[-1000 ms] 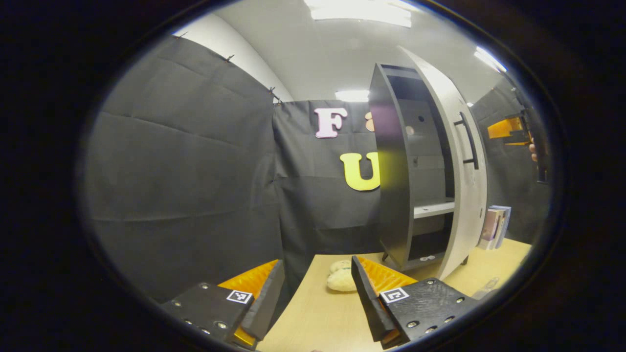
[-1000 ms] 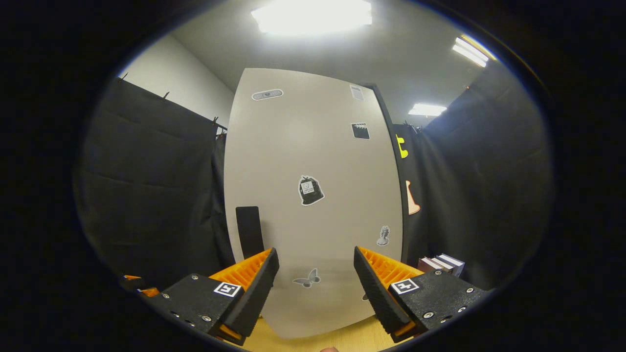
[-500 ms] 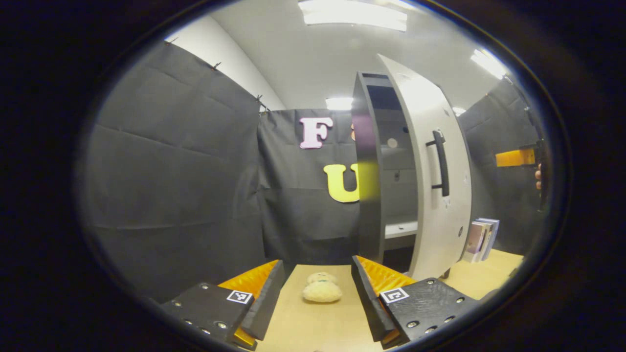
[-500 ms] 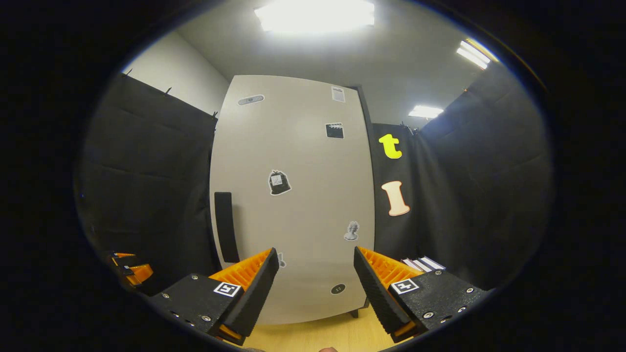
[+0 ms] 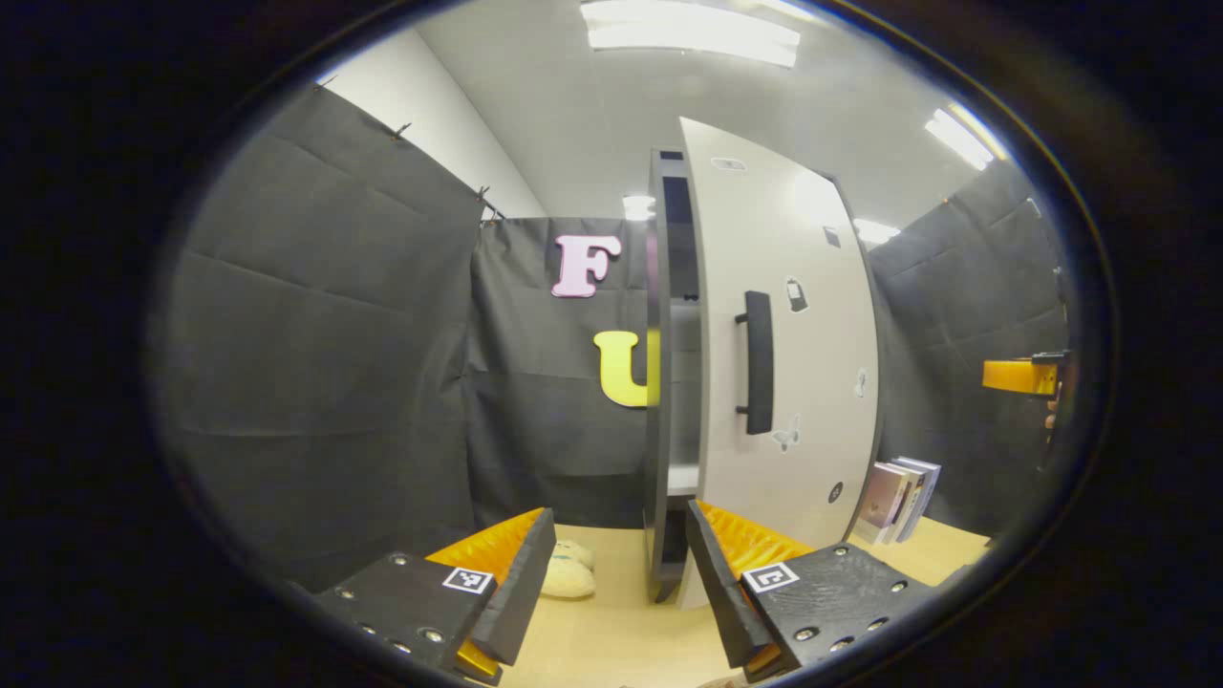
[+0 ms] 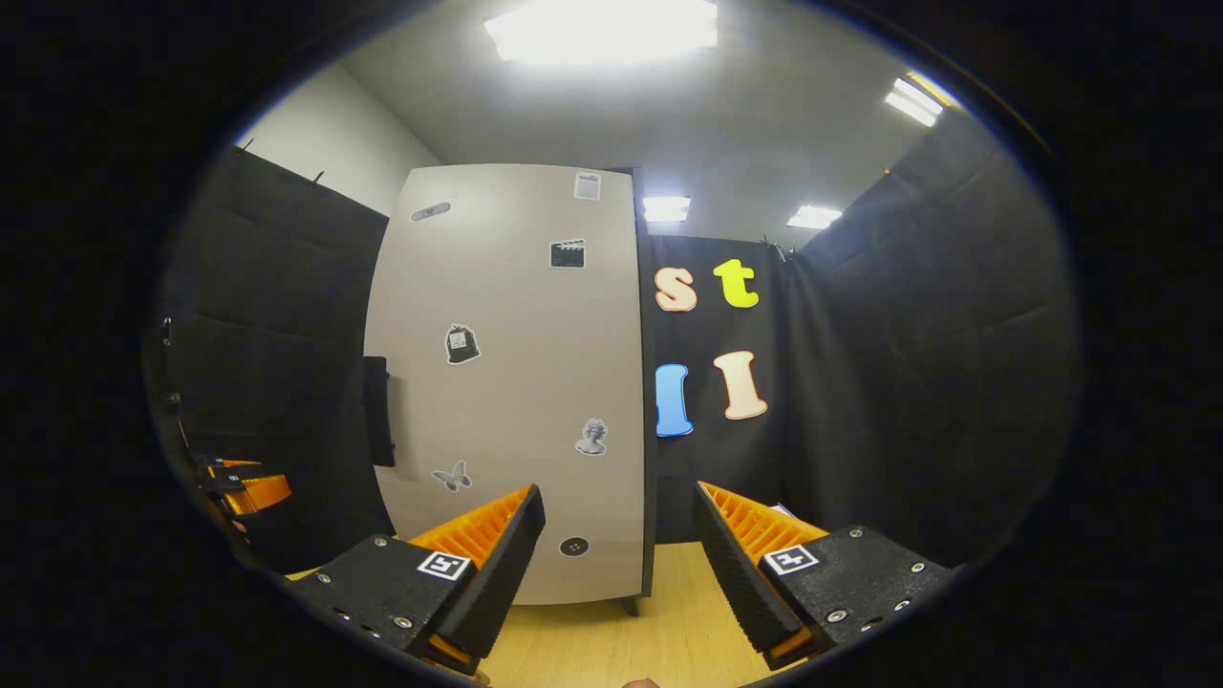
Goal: Open the cabinet door with the right hand, grasp the bottle in the cabinet with the left hand and place it on the coaster, then close the cabinet door with the right hand.
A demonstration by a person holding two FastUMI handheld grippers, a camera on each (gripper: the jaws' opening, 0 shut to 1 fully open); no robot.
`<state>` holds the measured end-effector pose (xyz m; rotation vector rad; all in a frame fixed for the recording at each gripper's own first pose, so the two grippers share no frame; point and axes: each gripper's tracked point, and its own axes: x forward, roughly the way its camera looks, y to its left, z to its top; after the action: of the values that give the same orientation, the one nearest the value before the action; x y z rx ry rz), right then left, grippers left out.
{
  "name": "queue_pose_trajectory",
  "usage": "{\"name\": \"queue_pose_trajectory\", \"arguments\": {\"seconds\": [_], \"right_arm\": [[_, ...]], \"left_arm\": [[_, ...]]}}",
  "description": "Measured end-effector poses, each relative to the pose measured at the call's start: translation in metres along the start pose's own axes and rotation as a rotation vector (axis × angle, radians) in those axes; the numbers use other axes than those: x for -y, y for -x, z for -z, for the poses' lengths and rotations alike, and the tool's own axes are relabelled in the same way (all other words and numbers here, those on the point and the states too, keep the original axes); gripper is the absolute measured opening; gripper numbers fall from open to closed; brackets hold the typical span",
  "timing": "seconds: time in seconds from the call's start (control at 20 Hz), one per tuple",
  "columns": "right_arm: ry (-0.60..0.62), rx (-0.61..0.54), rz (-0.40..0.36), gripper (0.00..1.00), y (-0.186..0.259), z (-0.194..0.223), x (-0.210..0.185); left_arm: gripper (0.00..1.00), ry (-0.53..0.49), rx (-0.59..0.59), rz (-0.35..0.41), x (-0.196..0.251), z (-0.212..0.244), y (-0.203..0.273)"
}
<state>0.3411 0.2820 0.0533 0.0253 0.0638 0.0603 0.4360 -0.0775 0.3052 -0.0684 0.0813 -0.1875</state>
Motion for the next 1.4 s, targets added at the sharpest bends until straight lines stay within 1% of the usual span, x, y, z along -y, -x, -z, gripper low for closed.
{"name": "queue_pose_trajectory", "arguments": {"seconds": [0.1,0.15,0.35,0.4,0.45,0.55,0.6,0.8,1.0,1.05,1.15,1.2,1.35,1.4], "right_arm": [[-0.006,-0.006,0.004,0.95,0.001,0.006,0.015],[-0.013,-0.01,0.005,0.95,0.001,0.009,0.021],[-0.037,-0.026,0.009,0.95,0.002,0.019,0.038],[-0.04,-0.028,0.01,0.95,0.002,0.02,0.041],[-0.043,-0.027,0.01,0.95,0.002,0.021,0.043],[-0.048,-0.02,0.013,0.95,0.003,0.02,0.046],[-0.05,-0.021,0.013,0.95,0.004,0.02,0.046],[-0.047,-0.017,0.012,0.95,0.006,0.02,0.041],[-0.026,-0.014,0.017,0.95,0.008,0.019,0.032],[-0.026,-0.013,0.02,0.95,0.008,0.019,0.031],[-0.03,-0.011,0.023,0.95,0.006,0.019,0.028],[-0.031,-0.012,0.023,0.95,0.006,0.019,0.027],[-0.027,-0.016,0.023,0.95,0.003,0.019,0.024],[-0.025,-0.014,0.024,0.95,0.003,0.018,0.023]], "left_arm": [[0.79,-0.005,-0.007,-0.001,0.017,0.001,-0.002],[0.84,-0.002,-0.011,-0.004,0.023,0.002,-0.002],[0.84,0.016,-0.029,-0.02,0.035,0.006,0.0],[0.74,0.012,-0.03,-0.029,0.034,0.006,0.0],[0.74,0.007,-0.028,-0.039,0.034,0.005,0.001],[0.79,0.002,-0.024,-0.045,0.036,0.002,0.001],[0.74,-0.002,-0.024,-0.046,0.036,0.001,0.002],[0.74,-0.013,-0.014,-0.05,0.033,-0.003,0.005],[0.74,-0.018,-0.006,-0.069,0.02,-0.009,0.004],[0.79,-0.017,-0.003,-0.072,0.016,-0.012,0.004],[0.79,-0.024,0.004,-0.079,0.011,-0.017,0.004],[0.74,-0.029,0.007,-0.083,0.008,-0.017,0.004],[0.74,-0.038,0.013,-0.085,0.005,-0.021,0.005],[0.79,-0.039,0.013,-0.085,0.004,-0.02,0.004]]}}
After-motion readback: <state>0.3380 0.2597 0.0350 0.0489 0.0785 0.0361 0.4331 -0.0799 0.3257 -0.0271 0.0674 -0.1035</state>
